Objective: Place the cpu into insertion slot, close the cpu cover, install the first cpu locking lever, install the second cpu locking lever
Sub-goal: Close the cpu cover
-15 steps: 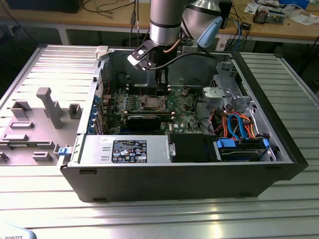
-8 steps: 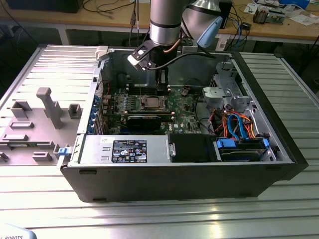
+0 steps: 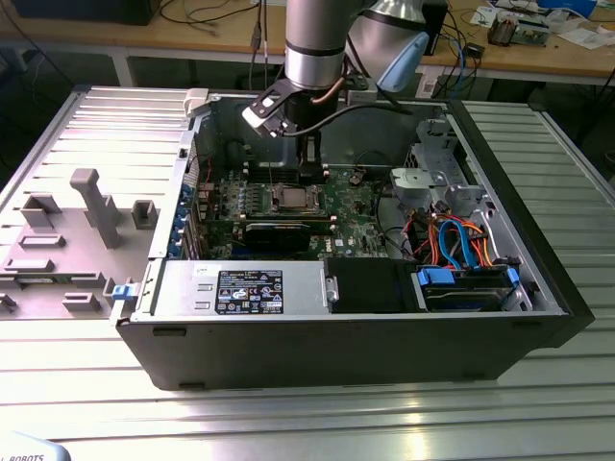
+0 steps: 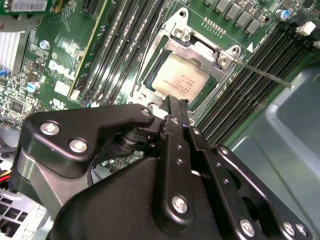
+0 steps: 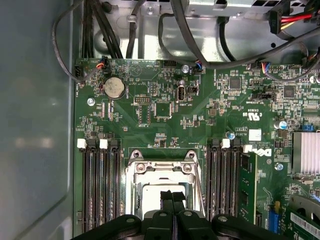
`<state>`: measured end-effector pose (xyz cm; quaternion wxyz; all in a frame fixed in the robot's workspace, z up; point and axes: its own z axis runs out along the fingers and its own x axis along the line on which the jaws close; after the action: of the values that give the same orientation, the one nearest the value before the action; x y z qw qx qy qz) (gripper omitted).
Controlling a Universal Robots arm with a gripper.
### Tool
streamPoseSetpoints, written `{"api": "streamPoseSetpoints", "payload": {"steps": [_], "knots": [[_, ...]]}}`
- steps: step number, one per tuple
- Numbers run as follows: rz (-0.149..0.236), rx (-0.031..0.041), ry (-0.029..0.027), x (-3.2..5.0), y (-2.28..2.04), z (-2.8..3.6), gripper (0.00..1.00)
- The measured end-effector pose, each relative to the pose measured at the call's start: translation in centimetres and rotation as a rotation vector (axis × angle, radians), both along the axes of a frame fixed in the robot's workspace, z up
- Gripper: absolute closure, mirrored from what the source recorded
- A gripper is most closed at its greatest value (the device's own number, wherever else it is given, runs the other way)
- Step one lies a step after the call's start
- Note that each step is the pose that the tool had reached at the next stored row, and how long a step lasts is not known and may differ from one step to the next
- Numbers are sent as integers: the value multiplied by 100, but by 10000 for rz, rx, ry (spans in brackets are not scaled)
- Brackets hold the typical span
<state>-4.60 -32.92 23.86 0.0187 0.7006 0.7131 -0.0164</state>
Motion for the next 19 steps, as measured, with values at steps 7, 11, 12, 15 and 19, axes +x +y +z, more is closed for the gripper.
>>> {"api": "streamPoseSetpoints", "payload": {"steps": [7, 11, 12, 15, 19], "knots": [[97, 3, 0, -180, 0, -88, 89], [122, 9, 1, -302, -1, -134, 89], [128, 9, 1, -320, -1, -149, 89], [142, 12, 0, -362, -1, -227, 89], [152, 17, 2, -368, -2, -329, 89]]}}
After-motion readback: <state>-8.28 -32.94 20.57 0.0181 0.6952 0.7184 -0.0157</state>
